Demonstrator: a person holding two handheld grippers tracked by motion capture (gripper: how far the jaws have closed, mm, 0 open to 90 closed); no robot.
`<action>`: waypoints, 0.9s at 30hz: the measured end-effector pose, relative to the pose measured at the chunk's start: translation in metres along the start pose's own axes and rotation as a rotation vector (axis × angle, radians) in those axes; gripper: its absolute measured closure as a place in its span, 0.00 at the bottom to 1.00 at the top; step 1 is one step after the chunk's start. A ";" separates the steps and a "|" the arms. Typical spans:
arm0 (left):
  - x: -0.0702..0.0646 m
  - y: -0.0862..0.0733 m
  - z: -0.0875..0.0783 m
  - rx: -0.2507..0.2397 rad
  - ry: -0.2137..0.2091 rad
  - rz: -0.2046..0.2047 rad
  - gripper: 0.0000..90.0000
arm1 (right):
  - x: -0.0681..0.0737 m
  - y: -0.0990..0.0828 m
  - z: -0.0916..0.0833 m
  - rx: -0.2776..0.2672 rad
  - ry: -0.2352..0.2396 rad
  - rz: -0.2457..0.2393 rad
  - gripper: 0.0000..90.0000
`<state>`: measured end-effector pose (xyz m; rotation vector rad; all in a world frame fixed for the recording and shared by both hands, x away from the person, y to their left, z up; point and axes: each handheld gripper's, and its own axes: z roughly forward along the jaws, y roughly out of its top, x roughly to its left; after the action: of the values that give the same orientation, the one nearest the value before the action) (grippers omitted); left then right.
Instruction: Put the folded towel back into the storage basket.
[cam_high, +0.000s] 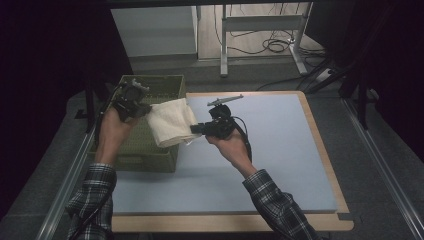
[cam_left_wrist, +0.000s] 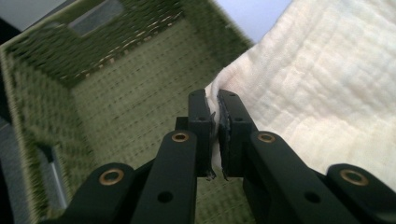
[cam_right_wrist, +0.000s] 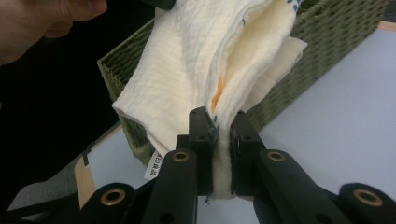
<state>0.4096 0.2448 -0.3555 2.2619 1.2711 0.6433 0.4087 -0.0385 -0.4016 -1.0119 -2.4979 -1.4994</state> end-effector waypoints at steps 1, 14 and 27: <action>0.003 -0.002 0.000 0.002 0.007 -0.006 0.94 | 0.001 0.001 0.003 -0.002 0.002 0.003 0.91; 0.038 -0.032 0.005 0.046 0.074 -0.067 0.94 | 0.030 0.009 0.062 0.024 -0.003 0.011 0.91; 0.061 -0.058 0.018 0.062 0.108 -0.096 0.94 | 0.054 0.009 0.121 0.099 -0.047 0.036 0.90</action>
<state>0.4106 0.3214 -0.3933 2.2255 1.4605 0.7082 0.4041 0.0892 -0.4389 -1.0821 -2.5426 -1.3433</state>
